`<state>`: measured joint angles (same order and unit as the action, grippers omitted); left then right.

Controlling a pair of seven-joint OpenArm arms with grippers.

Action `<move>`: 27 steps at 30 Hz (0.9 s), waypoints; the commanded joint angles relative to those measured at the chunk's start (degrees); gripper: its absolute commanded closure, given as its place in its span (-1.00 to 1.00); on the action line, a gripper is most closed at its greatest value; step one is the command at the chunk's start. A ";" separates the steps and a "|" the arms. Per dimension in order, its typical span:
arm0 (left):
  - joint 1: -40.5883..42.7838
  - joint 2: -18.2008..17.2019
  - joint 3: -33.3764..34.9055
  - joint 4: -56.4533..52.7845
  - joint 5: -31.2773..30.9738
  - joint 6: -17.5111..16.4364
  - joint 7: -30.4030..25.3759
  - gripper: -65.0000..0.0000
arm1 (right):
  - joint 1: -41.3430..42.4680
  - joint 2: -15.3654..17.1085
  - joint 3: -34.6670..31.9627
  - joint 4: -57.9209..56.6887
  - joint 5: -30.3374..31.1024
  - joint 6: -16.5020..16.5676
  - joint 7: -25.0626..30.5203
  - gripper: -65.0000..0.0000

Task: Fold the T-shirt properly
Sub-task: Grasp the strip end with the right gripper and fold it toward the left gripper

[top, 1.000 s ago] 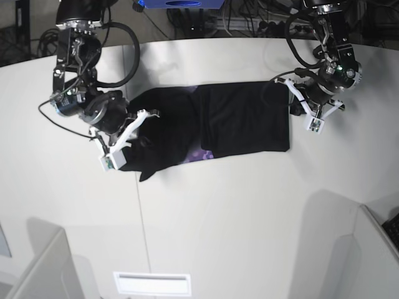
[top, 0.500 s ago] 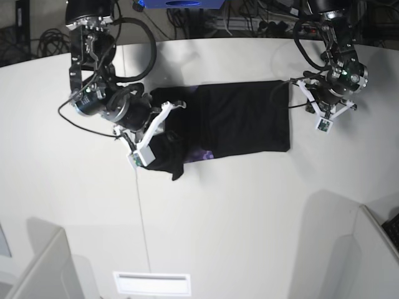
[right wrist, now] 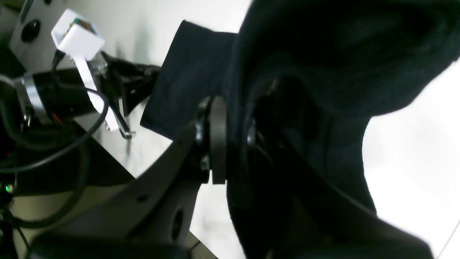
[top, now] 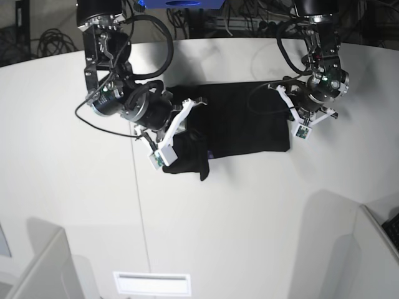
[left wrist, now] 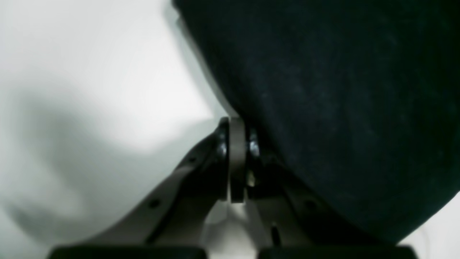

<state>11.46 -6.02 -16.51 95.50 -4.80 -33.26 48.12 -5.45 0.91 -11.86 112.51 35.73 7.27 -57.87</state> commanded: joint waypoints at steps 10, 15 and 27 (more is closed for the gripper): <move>0.62 0.18 0.38 0.72 -1.40 -1.25 0.54 1.00 | 0.84 -3.50 -1.55 2.44 1.24 0.07 2.61 1.00; 0.80 0.18 0.38 0.72 -1.58 -1.25 0.63 1.00 | 0.84 -3.50 -7.53 1.38 -1.57 -7.40 10.17 1.00; 1.59 -0.18 -0.06 0.80 -1.58 -1.25 0.63 1.00 | 0.57 -4.03 -12.98 -2.05 -9.92 -7.75 14.31 1.00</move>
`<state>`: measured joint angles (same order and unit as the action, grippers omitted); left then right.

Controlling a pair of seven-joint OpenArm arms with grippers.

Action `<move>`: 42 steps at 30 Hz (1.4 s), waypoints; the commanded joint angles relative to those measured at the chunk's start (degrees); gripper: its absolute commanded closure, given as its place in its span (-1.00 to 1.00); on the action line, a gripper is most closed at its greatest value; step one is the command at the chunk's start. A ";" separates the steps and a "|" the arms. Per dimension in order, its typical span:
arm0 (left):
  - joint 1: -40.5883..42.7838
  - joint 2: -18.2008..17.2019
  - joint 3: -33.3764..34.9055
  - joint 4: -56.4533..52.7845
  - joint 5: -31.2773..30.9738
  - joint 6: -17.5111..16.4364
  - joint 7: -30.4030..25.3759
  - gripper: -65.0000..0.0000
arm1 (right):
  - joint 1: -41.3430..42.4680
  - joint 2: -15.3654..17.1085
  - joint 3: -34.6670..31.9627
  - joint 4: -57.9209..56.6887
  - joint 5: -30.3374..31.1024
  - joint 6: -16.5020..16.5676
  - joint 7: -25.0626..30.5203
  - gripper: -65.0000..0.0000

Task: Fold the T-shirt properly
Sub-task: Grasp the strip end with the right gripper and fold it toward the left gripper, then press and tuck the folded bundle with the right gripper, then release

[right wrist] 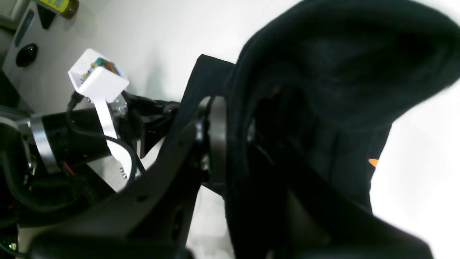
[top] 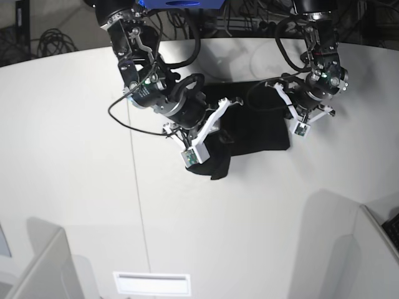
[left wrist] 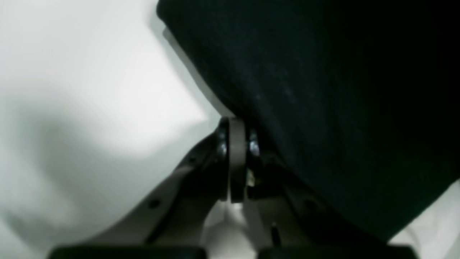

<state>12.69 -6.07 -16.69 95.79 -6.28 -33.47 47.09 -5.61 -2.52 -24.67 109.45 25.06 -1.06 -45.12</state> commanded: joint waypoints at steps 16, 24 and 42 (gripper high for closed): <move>0.45 -0.22 0.03 0.52 -0.18 -1.03 1.66 1.00 | 4.68 -1.92 -7.82 -9.27 0.30 0.40 8.33 1.00; 2.04 -0.92 -0.06 3.16 -0.18 -1.03 1.66 1.00 | 5.74 -2.27 -8.26 -12.53 0.30 0.40 8.60 1.00; 2.21 -1.01 -0.06 3.60 -0.18 -1.03 1.66 1.00 | 5.74 -2.09 -12.65 -13.05 0.30 0.40 8.42 1.00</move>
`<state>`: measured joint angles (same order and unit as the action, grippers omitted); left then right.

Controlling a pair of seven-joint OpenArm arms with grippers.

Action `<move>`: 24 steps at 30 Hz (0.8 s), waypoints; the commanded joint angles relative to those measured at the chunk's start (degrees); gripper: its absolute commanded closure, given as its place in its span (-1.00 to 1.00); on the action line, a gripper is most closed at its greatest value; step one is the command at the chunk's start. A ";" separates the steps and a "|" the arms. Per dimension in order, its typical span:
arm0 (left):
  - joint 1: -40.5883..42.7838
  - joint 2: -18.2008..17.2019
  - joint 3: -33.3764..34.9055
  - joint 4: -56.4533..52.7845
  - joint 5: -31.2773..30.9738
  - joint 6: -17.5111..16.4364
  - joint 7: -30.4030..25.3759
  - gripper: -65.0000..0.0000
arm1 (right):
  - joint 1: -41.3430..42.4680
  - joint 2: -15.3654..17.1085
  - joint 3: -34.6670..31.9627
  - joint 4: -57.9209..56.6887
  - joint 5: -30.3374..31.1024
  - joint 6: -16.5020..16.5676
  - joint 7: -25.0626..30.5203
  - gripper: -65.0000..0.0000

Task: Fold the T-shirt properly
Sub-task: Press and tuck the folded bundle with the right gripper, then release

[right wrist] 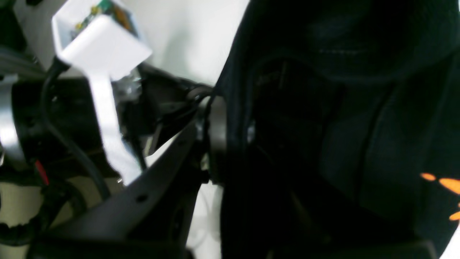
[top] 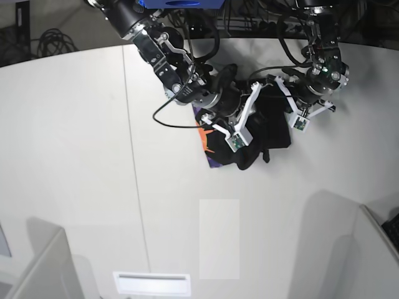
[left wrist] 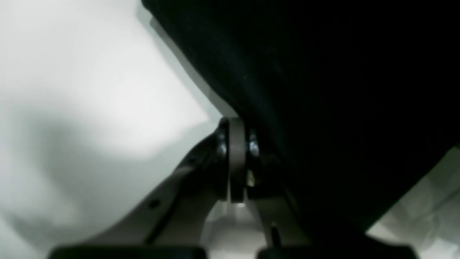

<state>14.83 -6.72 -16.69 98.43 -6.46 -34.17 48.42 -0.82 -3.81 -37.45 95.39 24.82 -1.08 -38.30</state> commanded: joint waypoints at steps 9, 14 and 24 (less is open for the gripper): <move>0.07 -0.36 -0.06 1.04 0.09 -0.33 0.32 1.00 | 2.89 -0.98 0.05 0.03 0.54 0.42 1.78 1.00; 0.07 -0.36 -0.06 1.04 0.00 -0.33 0.32 1.00 | 3.06 -1.07 -0.22 -0.85 0.72 0.42 1.78 1.00; 0.33 -0.36 -5.77 1.13 -0.09 -0.60 0.59 1.00 | 3.59 -2.21 -0.22 -4.89 0.81 0.42 1.86 1.00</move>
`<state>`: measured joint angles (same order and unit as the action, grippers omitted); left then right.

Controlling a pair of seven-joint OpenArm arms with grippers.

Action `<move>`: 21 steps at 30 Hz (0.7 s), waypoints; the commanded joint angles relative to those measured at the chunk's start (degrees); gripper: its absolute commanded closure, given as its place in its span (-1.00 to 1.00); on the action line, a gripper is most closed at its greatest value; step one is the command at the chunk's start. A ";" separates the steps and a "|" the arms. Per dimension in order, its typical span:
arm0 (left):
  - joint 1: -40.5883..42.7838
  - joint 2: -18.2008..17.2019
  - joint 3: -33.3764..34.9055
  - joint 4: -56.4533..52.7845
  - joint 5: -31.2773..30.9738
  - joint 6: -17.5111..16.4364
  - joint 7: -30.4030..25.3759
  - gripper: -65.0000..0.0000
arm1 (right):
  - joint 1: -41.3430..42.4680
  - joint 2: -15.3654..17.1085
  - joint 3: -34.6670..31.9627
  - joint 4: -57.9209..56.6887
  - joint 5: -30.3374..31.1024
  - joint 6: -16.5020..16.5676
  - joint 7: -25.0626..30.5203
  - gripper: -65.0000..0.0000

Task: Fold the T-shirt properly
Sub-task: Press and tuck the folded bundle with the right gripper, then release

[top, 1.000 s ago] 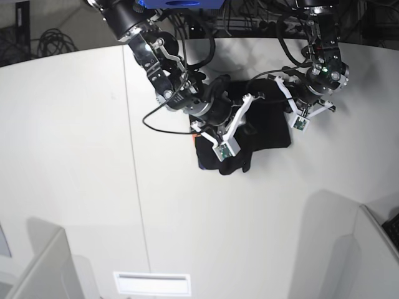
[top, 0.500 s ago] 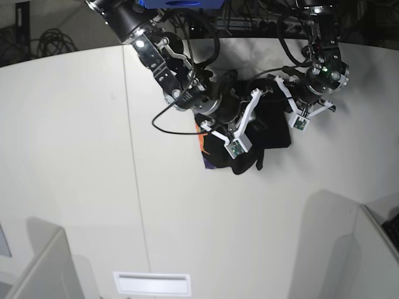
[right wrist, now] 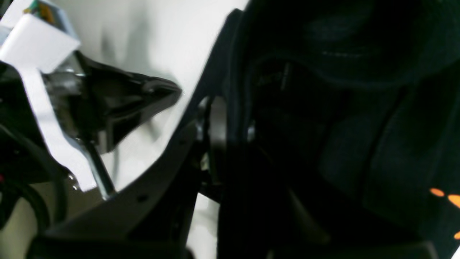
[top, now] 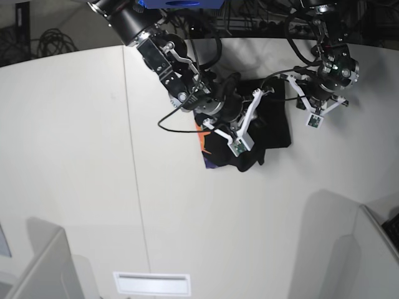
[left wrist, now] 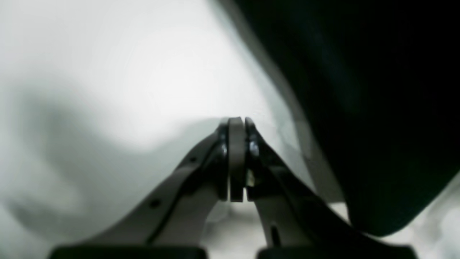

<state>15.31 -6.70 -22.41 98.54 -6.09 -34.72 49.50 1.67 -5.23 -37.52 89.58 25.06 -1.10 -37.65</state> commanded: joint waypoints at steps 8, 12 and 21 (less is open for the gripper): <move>3.99 -0.38 -0.05 8.14 -0.46 -0.05 -0.48 1.00 | 1.71 -1.49 -0.24 0.92 0.66 0.44 1.21 1.00; 6.36 -0.38 -0.22 10.78 -0.46 -0.14 -0.40 1.00 | 1.62 -1.58 -0.24 0.84 0.66 0.44 1.21 1.00; 7.68 -0.38 -10.16 10.86 -0.55 -0.14 -0.40 1.00 | 1.80 -1.40 -3.85 1.19 0.66 0.53 0.86 1.00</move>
<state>22.90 -6.55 -32.27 108.38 -6.17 -34.79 49.95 2.74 -5.56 -41.04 89.56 24.58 -1.19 -38.00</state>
